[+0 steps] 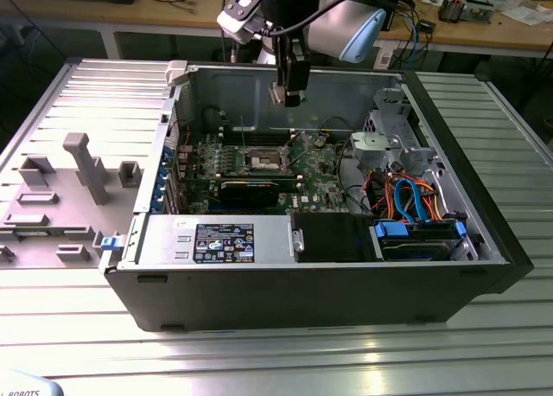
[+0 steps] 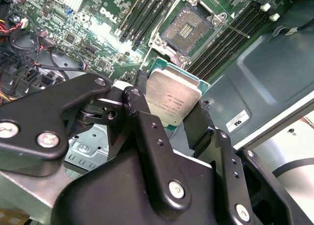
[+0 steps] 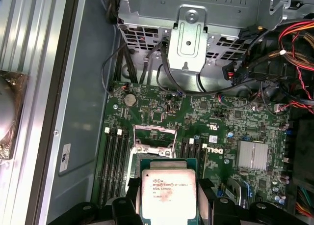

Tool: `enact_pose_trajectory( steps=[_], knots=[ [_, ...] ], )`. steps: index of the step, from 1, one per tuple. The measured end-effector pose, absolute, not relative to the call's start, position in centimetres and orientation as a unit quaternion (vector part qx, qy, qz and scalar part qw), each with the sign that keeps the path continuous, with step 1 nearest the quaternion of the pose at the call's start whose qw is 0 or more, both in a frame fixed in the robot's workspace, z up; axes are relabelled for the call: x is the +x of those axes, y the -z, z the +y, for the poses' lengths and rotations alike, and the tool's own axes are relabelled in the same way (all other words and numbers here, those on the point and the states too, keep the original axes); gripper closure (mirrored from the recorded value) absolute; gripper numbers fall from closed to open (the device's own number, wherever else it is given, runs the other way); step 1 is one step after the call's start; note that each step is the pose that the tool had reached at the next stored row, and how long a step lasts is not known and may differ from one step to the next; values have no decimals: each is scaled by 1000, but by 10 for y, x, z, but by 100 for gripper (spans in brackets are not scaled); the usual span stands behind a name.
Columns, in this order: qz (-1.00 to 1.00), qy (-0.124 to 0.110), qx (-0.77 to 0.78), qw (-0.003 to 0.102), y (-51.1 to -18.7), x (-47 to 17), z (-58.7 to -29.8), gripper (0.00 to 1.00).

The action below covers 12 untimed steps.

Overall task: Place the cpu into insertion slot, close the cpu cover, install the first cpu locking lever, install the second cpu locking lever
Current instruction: 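Place the cpu into insertion slot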

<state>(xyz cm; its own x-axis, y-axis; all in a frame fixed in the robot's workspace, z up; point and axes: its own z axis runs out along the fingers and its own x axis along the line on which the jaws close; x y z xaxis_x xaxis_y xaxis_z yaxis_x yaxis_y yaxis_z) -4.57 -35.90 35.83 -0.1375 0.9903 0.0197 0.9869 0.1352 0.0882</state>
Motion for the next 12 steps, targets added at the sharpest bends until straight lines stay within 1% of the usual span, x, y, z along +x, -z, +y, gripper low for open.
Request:
enact_pose_trajectory(
  steps=[12],
  knots=[
    [738,-38,673,21,-349,-52,-359,45]
  ],
)
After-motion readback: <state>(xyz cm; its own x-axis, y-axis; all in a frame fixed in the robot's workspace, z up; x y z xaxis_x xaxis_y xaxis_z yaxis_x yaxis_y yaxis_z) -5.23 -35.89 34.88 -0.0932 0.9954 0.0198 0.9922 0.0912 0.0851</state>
